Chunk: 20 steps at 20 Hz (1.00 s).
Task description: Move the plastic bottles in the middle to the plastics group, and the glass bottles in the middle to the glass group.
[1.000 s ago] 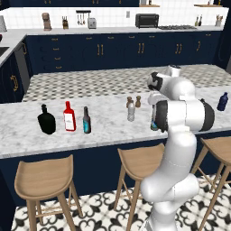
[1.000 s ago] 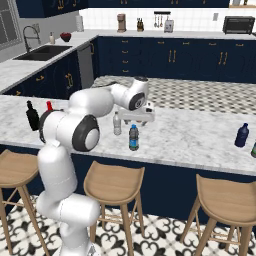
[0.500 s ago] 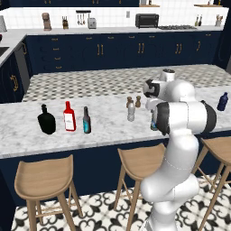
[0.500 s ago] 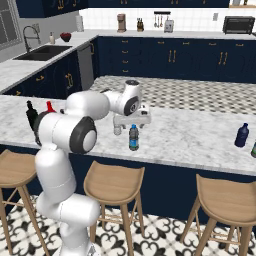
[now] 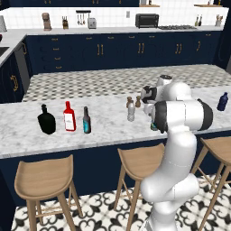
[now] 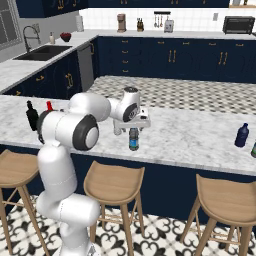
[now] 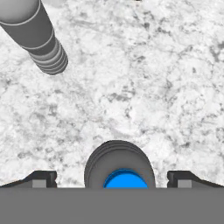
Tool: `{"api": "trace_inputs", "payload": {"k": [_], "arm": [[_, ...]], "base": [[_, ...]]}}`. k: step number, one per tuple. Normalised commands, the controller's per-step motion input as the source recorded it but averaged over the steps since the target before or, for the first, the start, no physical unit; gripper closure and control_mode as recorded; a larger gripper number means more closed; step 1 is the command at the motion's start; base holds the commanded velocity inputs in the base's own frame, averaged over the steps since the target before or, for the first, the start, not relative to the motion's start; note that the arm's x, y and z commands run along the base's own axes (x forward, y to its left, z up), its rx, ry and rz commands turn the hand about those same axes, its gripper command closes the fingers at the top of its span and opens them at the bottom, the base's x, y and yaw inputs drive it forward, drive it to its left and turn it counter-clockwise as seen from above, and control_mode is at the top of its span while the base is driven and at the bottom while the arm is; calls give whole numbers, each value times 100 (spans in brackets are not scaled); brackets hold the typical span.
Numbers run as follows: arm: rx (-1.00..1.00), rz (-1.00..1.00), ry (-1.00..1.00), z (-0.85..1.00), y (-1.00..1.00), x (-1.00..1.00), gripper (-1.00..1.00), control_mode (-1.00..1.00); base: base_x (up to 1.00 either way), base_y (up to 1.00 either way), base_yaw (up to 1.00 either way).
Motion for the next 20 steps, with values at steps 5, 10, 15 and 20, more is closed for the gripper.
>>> {"api": "trace_inputs", "payload": {"k": [5,10,15,20], "arm": [[0,0,0,-3,-13,11,-100,-100],[0,0,0,0,0,0,100,-100],[0,0,0,0,0,0,100,-100],[-3,0,0,25,-3,1,100,-100]], "base": [[0,0,0],[0,0,0],[0,0,0],[0,0,0]]}}
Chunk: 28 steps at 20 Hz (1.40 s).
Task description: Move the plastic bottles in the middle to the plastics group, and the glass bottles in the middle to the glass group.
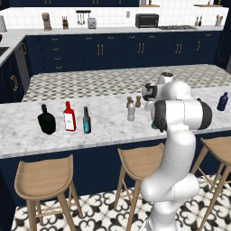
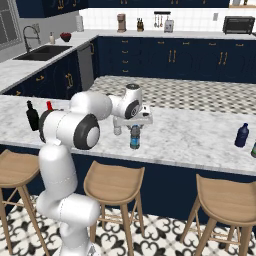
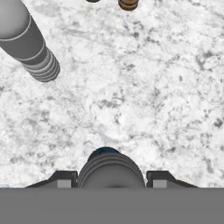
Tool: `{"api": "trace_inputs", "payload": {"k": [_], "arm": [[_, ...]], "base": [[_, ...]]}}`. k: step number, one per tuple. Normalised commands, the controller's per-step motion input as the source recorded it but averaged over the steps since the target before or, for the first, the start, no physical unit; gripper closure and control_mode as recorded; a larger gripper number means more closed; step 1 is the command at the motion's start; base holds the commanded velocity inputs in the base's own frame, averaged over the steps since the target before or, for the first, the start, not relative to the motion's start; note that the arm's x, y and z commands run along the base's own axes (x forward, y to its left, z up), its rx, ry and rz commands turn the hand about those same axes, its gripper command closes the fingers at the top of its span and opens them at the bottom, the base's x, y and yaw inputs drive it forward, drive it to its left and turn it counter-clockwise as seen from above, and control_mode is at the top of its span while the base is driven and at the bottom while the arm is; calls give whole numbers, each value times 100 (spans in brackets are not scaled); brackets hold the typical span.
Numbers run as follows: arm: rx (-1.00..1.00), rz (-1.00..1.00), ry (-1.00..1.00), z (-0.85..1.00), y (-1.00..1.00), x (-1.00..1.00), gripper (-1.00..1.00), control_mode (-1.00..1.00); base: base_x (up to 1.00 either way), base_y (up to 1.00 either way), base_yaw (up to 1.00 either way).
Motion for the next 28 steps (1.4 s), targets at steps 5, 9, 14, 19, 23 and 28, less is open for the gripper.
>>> {"api": "trace_inputs", "payload": {"k": [5,9,14,19,23,28], "arm": [[-3,0,5,56,-75,30,100,-100],[2,0,0,39,-100,18,100,-100],[12,0,0,21,-100,25,100,-100],[7,0,0,-19,-85,4,100,-100],[-12,0,0,11,-15,9,100,-100],[-14,-1,0,15,1,32,100,-100]], "base": [[0,0,0],[0,0,0],[0,0,0],[0,0,0],[0,0,0],[0,0,0]]}}
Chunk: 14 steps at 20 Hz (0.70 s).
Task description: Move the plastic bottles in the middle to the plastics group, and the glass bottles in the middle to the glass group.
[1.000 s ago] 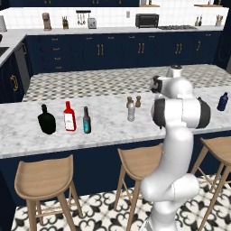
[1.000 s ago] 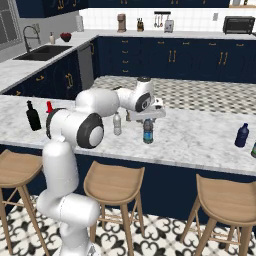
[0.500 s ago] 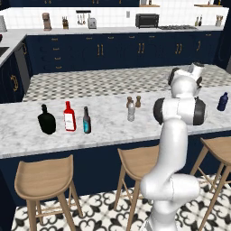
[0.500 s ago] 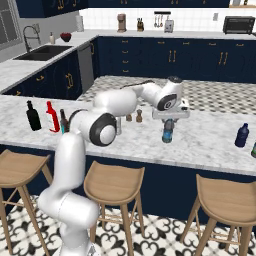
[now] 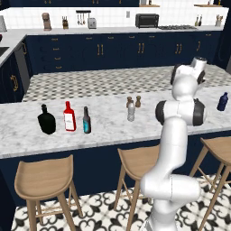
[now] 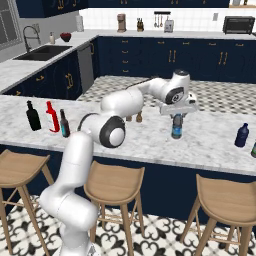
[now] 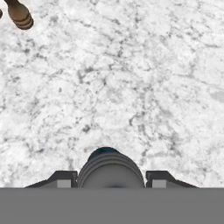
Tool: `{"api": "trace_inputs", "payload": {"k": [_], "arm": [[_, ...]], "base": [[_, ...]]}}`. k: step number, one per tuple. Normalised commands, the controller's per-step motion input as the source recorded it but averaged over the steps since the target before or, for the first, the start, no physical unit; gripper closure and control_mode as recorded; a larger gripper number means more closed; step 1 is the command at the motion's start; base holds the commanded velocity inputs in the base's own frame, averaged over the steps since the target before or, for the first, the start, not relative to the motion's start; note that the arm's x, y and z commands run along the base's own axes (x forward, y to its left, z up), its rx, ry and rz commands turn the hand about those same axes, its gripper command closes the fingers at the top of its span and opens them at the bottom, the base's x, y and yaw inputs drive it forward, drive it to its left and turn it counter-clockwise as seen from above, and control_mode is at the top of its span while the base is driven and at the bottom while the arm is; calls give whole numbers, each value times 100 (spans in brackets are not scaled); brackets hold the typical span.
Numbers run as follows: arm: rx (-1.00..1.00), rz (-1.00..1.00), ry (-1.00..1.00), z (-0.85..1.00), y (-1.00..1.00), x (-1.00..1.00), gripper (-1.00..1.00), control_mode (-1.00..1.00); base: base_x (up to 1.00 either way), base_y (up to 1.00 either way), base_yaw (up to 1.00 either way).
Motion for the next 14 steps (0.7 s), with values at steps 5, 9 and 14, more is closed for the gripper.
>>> {"api": "trace_inputs", "payload": {"k": [5,9,14], "arm": [[-14,-14,-5,-15,15,49,100,-100],[4,-6,-10,2,-33,-8,100,-100],[10,0,-1,-2,-30,-93,100,-100]], "base": [[0,0,0],[0,0,0],[0,0,0]]}}
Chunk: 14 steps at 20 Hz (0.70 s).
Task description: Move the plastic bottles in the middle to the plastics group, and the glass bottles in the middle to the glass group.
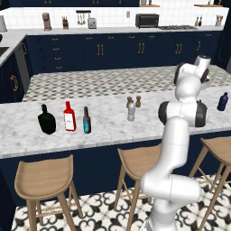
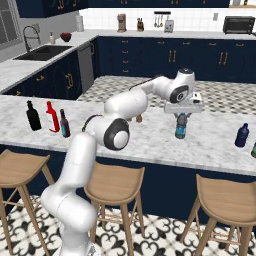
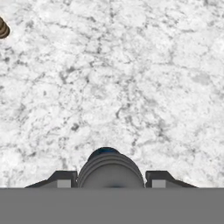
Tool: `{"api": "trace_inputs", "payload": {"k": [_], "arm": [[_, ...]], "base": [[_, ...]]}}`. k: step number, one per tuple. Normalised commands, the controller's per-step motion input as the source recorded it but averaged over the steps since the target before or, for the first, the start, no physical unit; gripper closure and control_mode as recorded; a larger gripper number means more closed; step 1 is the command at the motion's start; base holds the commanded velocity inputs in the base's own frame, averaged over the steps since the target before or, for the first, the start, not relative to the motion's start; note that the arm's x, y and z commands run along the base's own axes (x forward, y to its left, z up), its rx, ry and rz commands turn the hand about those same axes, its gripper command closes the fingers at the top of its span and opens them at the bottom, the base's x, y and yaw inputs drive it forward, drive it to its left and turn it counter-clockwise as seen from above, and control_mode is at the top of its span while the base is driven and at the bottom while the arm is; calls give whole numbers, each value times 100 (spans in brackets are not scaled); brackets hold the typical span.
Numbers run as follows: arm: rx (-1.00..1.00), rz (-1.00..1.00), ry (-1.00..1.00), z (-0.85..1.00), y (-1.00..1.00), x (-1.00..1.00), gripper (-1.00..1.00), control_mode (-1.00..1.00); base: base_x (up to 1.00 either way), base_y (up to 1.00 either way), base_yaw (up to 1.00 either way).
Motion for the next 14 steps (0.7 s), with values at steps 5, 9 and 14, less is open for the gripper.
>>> {"api": "trace_inputs", "payload": {"k": [5,9,14], "arm": [[0,0,-6,1,-10,-8,100,-100],[0,-4,-18,0,-29,6,100,-100],[0,-8,-4,9,-37,-25,100,-100]], "base": [[0,0,0],[0,0,0],[0,0,0]]}}
